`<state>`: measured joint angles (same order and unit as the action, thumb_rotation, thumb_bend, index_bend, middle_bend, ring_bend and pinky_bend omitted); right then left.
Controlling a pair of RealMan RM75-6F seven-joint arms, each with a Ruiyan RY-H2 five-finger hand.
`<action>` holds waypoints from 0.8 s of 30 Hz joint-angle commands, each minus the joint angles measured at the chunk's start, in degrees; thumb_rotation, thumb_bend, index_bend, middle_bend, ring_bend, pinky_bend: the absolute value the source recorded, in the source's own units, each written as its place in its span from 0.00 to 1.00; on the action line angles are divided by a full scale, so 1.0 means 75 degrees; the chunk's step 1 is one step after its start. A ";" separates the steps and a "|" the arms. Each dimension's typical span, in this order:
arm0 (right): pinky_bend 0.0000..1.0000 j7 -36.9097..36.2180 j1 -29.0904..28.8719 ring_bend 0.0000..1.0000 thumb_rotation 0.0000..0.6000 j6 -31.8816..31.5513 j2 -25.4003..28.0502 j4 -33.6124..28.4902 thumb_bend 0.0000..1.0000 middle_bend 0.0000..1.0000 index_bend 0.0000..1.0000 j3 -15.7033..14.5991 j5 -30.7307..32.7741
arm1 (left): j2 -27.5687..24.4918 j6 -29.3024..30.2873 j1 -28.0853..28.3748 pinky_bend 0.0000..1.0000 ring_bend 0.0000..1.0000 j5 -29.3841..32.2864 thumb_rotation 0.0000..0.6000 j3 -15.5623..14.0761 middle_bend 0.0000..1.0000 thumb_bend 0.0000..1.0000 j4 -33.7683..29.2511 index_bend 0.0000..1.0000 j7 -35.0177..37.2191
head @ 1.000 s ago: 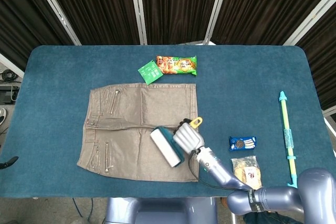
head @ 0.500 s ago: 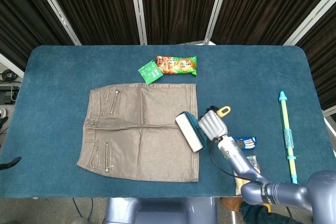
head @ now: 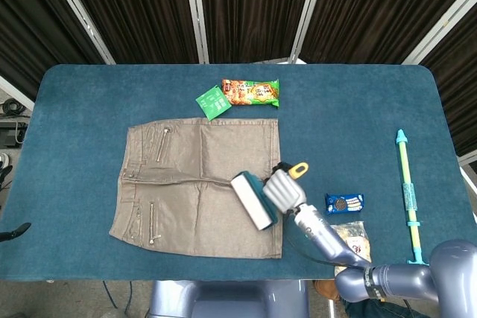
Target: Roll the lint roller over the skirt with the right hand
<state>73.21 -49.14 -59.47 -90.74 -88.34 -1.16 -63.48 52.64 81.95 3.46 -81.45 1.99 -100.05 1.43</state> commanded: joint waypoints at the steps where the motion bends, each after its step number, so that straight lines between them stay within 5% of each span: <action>1: 0.48 0.0431 -0.0166 0.43 1.00 -0.0019 -0.0206 -0.0405 0.98 0.55 0.48 -0.0009 -0.0092 | -0.0003 -0.0017 0.0003 0.00 0.00 0.0005 1.00 -0.0005 0.00 0.00 0.0013 0.00 0.0017; 14: 0.48 0.1618 -0.0633 0.43 1.00 0.0071 -0.0983 -0.1200 0.98 0.55 0.47 -0.0010 0.0145 | -0.0048 -0.0034 0.0003 0.00 0.00 0.0052 1.00 0.0015 0.00 0.00 0.0094 0.00 0.0185; 24: 0.47 0.1471 -0.0573 0.43 1.00 -0.0116 -0.0886 -0.0502 0.98 0.55 0.48 -0.0110 0.0270 | -0.0063 -0.0030 -0.0005 0.00 0.00 0.0042 1.00 0.0008 0.00 0.00 0.0114 0.00 0.0240</action>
<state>84.81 -53.76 -60.05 -97.87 -92.88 -1.75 -61.78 52.16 81.72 3.42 -81.14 2.05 -99.20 3.22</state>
